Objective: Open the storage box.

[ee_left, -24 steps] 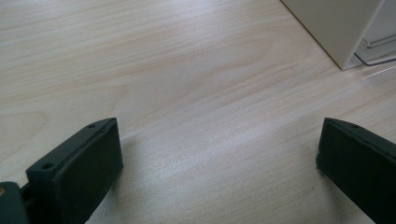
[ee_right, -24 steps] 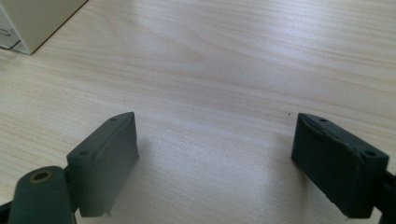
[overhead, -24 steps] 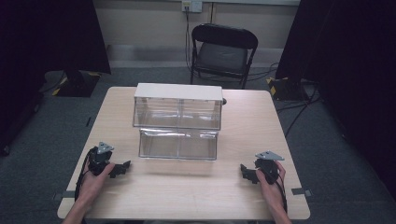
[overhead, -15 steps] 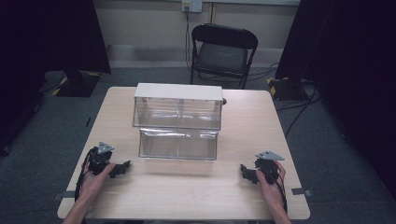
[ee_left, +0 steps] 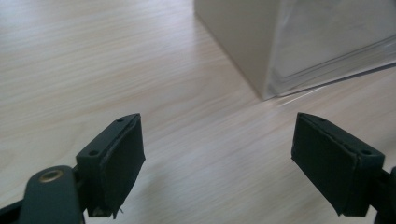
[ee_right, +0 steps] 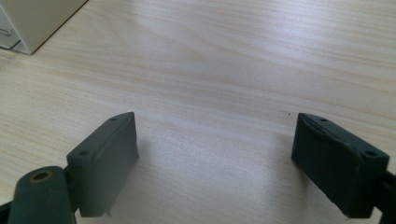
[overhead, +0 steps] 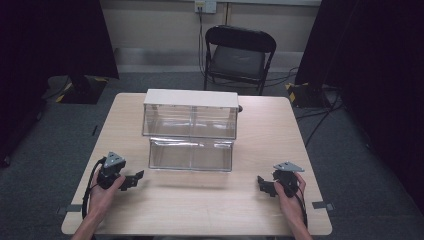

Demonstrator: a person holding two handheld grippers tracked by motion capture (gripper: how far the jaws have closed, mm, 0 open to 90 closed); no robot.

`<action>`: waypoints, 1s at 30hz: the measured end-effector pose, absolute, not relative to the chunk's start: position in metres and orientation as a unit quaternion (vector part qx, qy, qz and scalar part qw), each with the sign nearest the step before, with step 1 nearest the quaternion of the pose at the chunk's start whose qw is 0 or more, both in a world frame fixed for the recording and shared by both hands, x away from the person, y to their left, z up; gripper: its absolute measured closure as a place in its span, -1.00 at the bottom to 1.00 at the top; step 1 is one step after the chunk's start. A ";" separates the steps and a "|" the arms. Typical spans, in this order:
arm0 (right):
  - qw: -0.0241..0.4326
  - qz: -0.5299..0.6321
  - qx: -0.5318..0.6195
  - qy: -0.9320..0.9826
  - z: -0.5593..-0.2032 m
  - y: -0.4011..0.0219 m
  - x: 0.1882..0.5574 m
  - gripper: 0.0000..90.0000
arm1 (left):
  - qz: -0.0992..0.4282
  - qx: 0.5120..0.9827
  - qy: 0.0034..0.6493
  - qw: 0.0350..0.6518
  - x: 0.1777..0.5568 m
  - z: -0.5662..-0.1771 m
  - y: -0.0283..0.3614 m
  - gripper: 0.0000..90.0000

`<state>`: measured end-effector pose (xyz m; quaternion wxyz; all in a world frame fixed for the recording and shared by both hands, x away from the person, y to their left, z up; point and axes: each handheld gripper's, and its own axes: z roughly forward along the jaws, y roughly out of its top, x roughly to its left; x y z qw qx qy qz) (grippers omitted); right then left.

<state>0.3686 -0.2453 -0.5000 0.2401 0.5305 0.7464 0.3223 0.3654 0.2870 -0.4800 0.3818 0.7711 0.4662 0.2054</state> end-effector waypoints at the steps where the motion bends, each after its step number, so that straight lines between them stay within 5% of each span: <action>1: 0.240 0.322 0.530 0.746 -0.500 -0.245 0.369 -0.70 | 0.204 0.773 0.460 0.386 0.365 -0.479 0.285 -0.63; 30: 0.240 0.322 0.530 0.746 -0.500 -0.245 0.369 -0.70 | 0.182 0.775 0.417 0.437 0.366 -0.466 0.259 -0.60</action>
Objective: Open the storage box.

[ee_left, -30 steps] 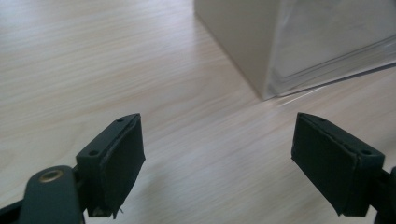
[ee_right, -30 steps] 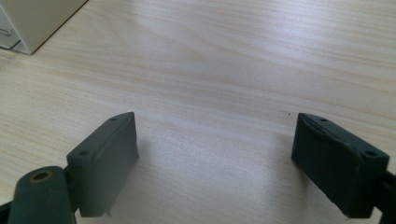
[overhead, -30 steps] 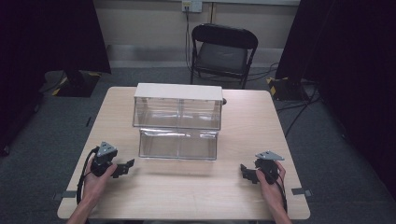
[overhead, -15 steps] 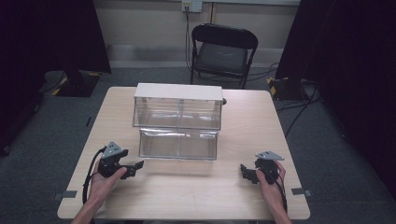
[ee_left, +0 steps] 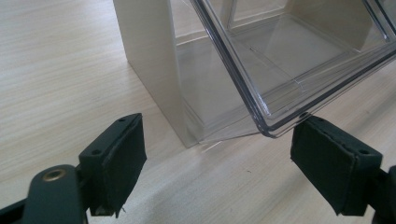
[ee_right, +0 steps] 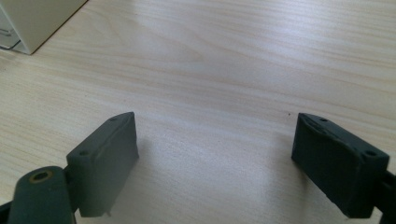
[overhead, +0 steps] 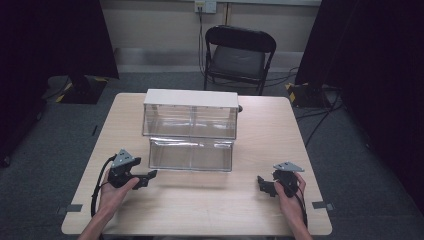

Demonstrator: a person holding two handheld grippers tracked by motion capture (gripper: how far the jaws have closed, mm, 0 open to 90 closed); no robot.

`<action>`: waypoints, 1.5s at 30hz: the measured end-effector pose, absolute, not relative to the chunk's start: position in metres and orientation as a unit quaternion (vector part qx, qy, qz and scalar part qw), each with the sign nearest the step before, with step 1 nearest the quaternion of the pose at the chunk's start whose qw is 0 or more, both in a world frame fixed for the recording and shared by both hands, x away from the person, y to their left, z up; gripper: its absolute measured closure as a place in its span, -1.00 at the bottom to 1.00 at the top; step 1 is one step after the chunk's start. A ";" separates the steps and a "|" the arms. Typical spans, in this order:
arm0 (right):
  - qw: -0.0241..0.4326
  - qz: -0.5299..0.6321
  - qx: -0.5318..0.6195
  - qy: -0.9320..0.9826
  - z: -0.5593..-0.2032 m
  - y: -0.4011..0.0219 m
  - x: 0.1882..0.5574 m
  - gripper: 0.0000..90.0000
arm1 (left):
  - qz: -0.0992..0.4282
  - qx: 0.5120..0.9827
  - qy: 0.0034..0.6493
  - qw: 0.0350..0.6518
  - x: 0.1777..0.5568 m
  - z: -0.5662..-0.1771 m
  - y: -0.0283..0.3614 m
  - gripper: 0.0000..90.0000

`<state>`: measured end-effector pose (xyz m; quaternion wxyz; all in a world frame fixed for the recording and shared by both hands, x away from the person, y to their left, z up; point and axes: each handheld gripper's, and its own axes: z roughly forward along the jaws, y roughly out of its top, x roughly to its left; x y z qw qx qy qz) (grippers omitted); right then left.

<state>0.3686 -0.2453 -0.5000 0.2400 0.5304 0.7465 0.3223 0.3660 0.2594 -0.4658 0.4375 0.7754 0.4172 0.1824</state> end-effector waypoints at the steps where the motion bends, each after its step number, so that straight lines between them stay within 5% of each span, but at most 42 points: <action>1: 0.240 0.322 0.530 0.746 -0.500 -0.245 0.369 -0.70 | 0.180 0.774 0.418 0.440 0.366 -0.466 0.259 -0.60; 45: 0.240 0.322 0.530 0.747 -0.500 -0.245 0.369 -0.70 | 0.149 0.769 0.399 0.477 0.368 -0.468 0.257 -0.60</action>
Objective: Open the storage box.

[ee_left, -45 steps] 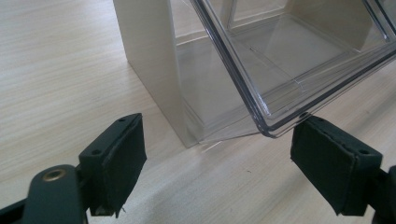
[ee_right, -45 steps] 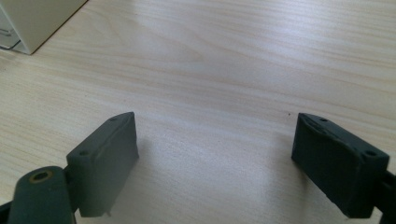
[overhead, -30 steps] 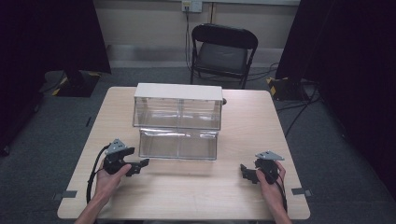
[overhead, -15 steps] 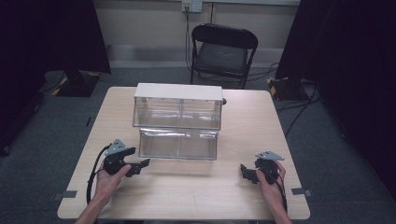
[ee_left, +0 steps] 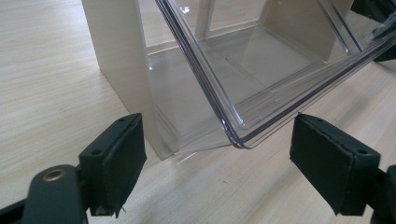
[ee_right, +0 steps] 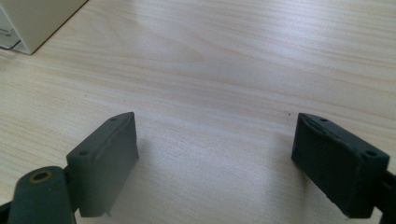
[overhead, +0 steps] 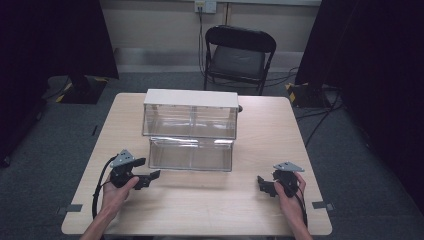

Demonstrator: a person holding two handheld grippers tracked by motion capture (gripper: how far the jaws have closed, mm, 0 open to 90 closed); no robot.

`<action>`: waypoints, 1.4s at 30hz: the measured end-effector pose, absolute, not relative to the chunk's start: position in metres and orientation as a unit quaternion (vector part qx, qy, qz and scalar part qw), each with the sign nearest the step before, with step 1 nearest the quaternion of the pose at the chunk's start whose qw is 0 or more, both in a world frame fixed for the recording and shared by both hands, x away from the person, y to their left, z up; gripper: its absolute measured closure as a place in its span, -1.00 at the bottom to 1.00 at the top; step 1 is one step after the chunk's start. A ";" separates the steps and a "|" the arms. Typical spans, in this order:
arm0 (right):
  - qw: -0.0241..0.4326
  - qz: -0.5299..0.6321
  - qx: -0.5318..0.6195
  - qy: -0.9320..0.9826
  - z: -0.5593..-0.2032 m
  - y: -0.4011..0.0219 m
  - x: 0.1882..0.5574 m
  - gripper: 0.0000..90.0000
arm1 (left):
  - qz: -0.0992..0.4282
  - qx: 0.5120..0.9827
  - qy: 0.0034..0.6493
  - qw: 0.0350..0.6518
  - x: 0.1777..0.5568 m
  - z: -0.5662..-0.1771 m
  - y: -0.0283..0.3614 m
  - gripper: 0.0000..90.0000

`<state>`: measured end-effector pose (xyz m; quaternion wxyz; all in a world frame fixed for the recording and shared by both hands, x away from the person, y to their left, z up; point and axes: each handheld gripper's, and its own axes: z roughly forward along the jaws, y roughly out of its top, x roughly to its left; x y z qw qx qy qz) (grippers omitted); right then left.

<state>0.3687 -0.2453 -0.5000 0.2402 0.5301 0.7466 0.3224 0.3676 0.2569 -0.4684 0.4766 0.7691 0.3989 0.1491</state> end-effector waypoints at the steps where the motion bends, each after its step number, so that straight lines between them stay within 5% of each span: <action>1: 0.240 0.322 0.530 0.746 -0.500 -0.245 0.369 -0.70 | 0.148 0.768 0.400 0.478 0.367 -0.468 0.257 -0.60; 42: 0.240 0.323 0.530 0.747 -0.500 -0.245 0.369 -0.70 | 0.152 0.753 0.396 0.503 0.365 -0.461 0.257 -0.60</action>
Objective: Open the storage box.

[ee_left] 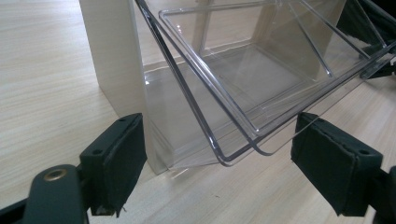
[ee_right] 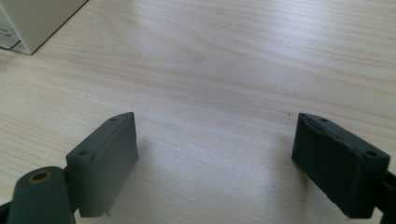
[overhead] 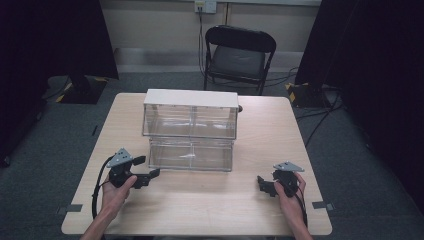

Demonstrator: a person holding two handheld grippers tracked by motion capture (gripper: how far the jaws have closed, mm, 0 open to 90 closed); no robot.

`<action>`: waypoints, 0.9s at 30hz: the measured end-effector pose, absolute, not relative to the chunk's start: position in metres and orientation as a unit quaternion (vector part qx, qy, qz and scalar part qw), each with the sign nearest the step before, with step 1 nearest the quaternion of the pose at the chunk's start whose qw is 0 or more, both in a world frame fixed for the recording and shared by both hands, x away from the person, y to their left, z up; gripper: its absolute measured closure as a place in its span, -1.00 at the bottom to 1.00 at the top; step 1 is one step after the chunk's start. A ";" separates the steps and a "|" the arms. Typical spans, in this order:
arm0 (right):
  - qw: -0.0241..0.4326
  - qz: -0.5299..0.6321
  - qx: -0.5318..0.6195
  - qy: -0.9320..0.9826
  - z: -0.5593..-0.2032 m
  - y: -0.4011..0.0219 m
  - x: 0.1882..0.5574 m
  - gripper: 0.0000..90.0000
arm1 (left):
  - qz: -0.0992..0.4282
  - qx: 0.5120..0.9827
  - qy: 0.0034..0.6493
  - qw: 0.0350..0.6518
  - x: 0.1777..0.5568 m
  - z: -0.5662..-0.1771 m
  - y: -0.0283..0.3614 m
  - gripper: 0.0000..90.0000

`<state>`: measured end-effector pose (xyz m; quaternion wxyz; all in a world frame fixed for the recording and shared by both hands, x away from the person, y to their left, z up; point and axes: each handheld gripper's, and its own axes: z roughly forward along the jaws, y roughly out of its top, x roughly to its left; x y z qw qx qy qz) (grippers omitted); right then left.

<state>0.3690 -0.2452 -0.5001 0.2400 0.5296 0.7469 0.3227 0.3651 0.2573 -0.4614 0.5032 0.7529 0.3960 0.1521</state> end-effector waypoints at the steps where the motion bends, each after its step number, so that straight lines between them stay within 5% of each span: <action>1: 0.240 0.323 0.530 0.747 -0.500 -0.245 0.369 -0.70 | 0.152 0.753 0.396 0.503 0.365 -0.461 0.257 -0.61; 27: 0.240 0.322 0.530 0.747 -0.500 -0.245 0.369 -0.70 | 0.158 0.747 0.394 0.511 0.364 -0.453 0.255 -0.63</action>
